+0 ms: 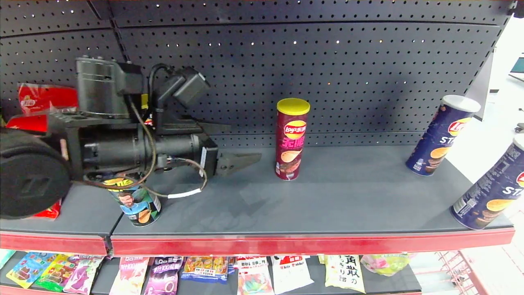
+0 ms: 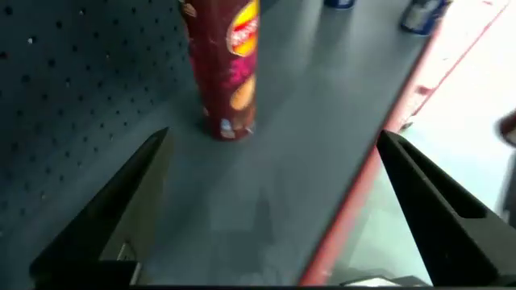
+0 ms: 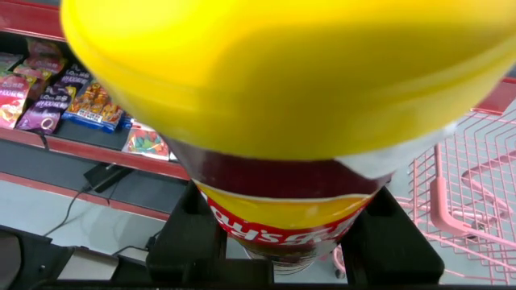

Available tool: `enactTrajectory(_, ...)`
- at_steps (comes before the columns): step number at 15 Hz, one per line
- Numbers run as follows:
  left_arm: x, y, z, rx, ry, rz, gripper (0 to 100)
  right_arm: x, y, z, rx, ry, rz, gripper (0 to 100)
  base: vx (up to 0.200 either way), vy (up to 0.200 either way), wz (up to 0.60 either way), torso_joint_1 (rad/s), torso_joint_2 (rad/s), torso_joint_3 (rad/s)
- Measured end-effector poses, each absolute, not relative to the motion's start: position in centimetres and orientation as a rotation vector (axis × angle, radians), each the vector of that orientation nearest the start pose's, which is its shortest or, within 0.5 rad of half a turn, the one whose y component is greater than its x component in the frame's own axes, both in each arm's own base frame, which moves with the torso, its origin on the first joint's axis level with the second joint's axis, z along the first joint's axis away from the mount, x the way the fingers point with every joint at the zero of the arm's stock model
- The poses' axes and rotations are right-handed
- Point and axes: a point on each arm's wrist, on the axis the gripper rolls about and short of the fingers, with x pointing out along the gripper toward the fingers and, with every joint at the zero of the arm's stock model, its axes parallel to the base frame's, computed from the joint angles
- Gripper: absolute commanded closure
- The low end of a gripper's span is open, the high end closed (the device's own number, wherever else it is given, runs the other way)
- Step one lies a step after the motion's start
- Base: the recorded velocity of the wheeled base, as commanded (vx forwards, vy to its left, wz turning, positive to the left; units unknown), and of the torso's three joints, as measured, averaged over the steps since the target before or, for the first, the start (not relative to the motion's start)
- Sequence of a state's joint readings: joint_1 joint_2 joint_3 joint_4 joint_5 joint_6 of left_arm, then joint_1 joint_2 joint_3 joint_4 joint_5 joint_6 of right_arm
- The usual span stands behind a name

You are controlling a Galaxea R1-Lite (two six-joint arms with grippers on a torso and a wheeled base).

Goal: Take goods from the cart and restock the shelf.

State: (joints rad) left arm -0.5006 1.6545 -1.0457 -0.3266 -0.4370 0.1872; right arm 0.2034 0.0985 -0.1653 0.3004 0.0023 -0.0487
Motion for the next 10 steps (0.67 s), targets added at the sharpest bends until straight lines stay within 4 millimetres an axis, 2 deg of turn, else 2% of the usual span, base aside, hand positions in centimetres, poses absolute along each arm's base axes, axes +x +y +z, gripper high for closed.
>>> enactTrajectory(5, 31.9, -18.9, 22.4, 0.204, 0.184, -0.963, 0, -2.9, -0.6, 9.3, -0.057, 0.229, 0.208, 100, 0.000, 0.000, 0.00, 0.000, 0.00, 0.000)
enactTrajectory(10, 34.6, -21.8, 21.3, 0.206, 0.175, -0.995, 0, -2.9, -0.6, 9.3, -0.043, 0.231, 0.206, 100, 0.000, 0.000, 0.00, 0.000, 0.00, 0.000)
